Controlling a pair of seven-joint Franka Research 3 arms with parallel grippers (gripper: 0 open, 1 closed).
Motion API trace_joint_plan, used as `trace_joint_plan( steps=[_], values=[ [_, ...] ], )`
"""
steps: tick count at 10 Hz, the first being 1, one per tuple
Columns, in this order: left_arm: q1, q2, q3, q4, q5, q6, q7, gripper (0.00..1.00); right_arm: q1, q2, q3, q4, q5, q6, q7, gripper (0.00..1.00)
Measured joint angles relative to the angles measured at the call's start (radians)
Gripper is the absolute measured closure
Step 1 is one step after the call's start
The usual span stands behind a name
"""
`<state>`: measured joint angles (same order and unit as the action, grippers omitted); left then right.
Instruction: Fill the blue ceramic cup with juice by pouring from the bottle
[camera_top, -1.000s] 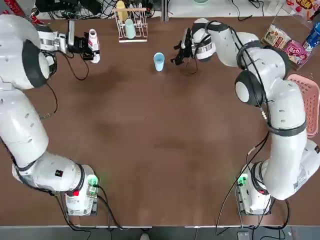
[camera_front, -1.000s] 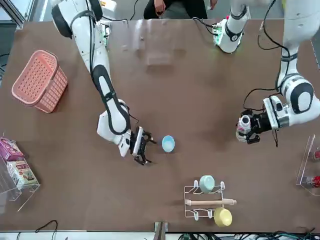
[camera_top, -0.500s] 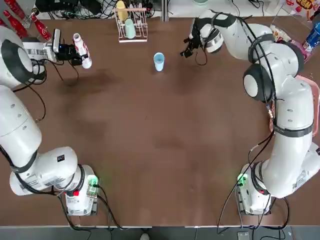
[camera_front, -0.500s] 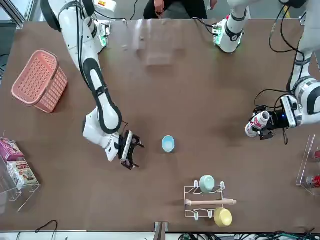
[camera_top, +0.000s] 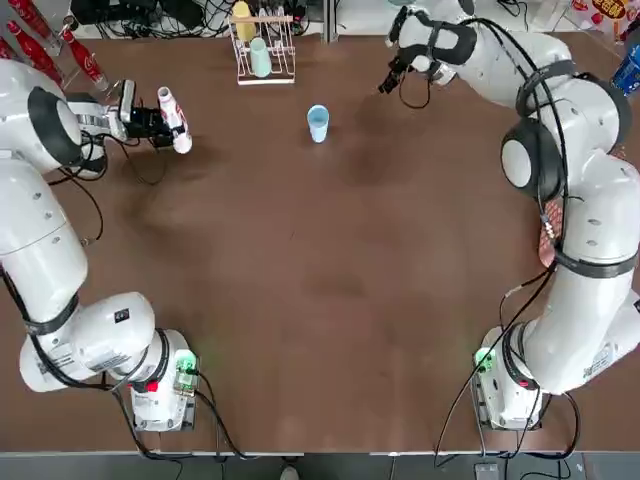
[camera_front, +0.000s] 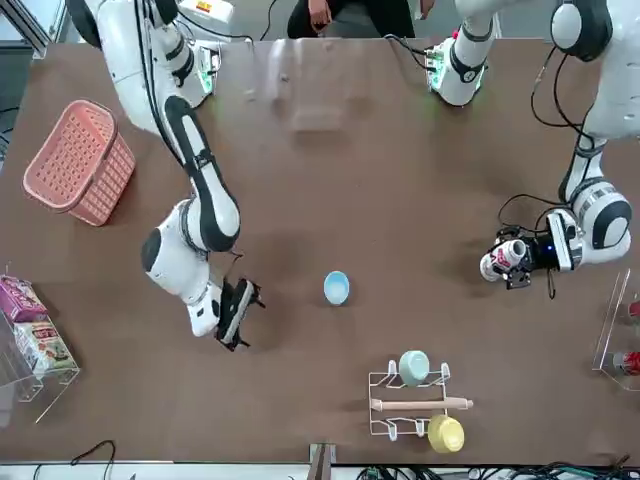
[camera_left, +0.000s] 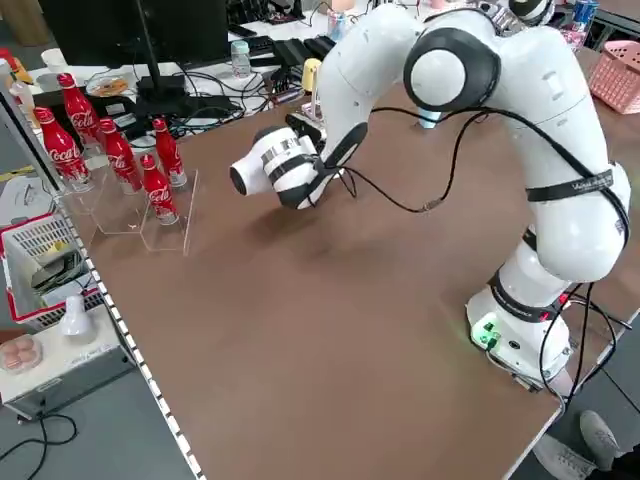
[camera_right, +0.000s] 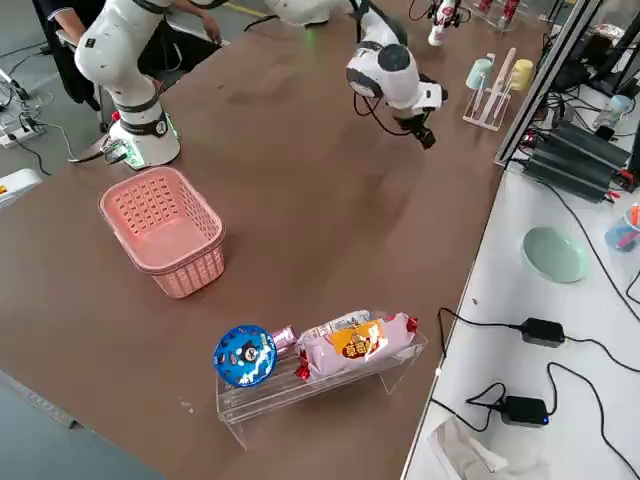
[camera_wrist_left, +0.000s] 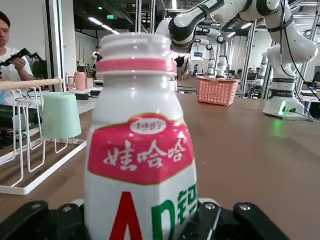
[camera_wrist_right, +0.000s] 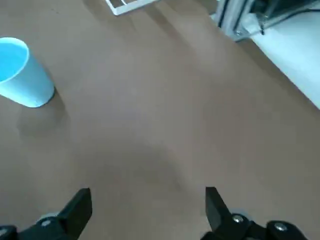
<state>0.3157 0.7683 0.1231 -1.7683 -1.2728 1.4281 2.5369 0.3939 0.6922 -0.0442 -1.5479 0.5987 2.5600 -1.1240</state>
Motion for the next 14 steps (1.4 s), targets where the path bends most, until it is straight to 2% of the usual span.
trace_joint_plan(
  steps=[3, 5, 8, 9, 12, 14],
  values=[
    [0.0, 0.031, 0.0, 0.006, 0.0, 0.0, 0.051, 0.51, -0.089, -0.031, 0.078, 0.058, -0.38, -0.021, 0.494, 0.0],
    [0.0, 0.06, 0.0, 0.008, 0.0, 0.0, 0.1, 0.51, -0.133, -0.035, 0.106, 0.15, -0.515, -0.17, 0.773, 0.0],
    [-0.001, 0.074, -0.001, 0.015, -0.001, -0.004, 0.118, 0.49, -0.173, -0.045, 0.108, 0.37, -0.567, -0.517, 1.0, 0.0],
    [-0.001, 0.074, -0.001, 0.019, -0.001, -0.004, 0.118, 0.48, -0.185, -0.049, 0.108, 0.41, -0.569, -0.59, 1.032, 0.0],
    [-0.001, 0.074, -0.001, 0.023, -0.001, -0.005, 0.118, 0.3, -0.195, -0.048, 0.108, 0.429, -0.58, -0.736, 1.144, 0.0],
    [-0.001, 0.074, -0.001, 0.028, -0.001, -0.005, 0.118, 0.2, -0.192, -0.06, 0.112, 0.451, -0.582, -0.781, 1.182, 0.0]
  ],
)
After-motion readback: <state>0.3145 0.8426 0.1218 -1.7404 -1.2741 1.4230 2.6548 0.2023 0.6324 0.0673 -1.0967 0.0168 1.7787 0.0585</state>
